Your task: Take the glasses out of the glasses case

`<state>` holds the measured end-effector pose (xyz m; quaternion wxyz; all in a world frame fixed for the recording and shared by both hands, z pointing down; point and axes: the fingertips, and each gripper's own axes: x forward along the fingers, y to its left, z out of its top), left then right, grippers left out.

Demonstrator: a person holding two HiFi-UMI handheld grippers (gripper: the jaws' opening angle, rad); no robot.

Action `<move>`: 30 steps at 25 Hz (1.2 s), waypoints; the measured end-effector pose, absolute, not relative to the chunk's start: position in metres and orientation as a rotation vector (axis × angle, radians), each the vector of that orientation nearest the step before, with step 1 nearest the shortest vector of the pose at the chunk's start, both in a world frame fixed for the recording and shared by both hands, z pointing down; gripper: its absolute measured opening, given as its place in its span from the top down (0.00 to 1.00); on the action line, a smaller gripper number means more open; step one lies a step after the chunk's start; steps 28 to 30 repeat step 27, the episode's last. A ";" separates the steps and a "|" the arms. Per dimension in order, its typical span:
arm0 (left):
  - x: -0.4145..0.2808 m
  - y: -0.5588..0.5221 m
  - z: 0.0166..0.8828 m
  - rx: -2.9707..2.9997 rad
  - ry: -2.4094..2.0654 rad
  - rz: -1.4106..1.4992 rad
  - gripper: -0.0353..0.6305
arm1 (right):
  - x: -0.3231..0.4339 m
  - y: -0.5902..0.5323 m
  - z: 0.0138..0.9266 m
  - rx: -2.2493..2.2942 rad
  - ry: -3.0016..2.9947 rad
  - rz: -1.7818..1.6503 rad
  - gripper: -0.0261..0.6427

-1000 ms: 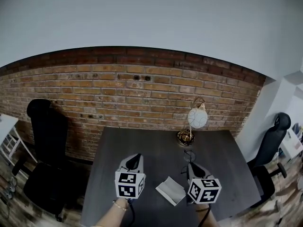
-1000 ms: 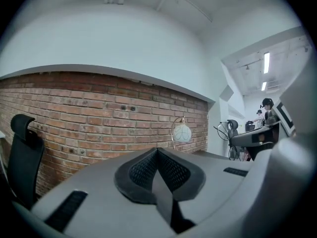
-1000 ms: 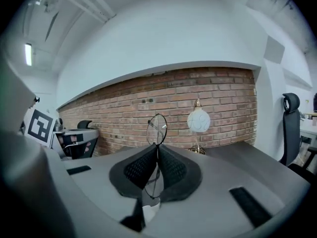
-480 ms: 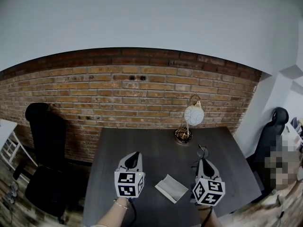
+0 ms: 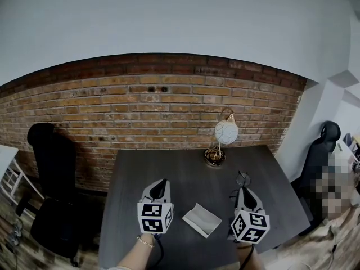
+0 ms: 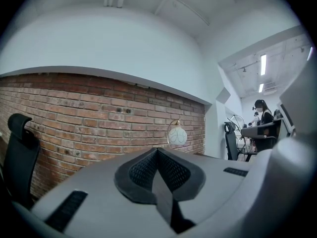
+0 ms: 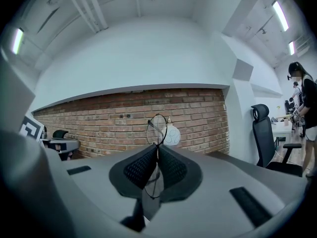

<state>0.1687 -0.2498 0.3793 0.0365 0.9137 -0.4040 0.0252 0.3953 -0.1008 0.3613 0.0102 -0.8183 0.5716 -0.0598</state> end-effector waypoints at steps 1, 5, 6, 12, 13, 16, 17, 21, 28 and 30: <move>0.169 -0.249 0.380 2.807 -1.239 0.077 0.92 | 0.395 -0.100 0.362 -2.553 1.791 -0.191 0.90; 0.171 -0.247 0.383 2.805 -1.232 0.081 0.92 | 0.395 -0.098 0.362 -2.556 1.803 -0.196 0.90; 0.171 -0.248 0.383 2.803 -1.231 0.081 0.92 | 0.395 -0.098 0.361 -2.557 1.803 -0.194 0.90; 0.172 -0.249 0.385 2.798 -1.230 0.078 0.92 | 0.396 -0.100 0.361 -2.552 1.809 -0.201 0.90; 0.172 -0.249 0.385 2.798 -1.230 0.076 0.92 | 0.396 -0.100 0.361 -2.551 1.809 -0.203 0.90; 0.172 -0.250 0.386 2.794 -1.230 0.072 0.92 | 0.395 -0.100 0.361 -2.550 1.810 -0.204 0.90; 0.172 -0.250 0.387 2.793 -1.229 0.071 0.92 | 0.395 -0.100 0.362 -2.550 1.811 -0.204 0.90; 0.174 -0.252 0.389 2.789 -1.225 0.071 0.92 | 0.397 -0.101 0.362 -2.552 1.810 -0.205 0.90; 0.172 -0.255 0.391 2.786 -1.222 0.072 0.92 | 0.397 -0.101 0.360 -2.554 1.806 -0.203 0.90; 0.172 -0.255 0.391 2.786 -1.222 0.072 0.92 | 0.397 -0.101 0.360 -2.554 1.806 -0.203 0.90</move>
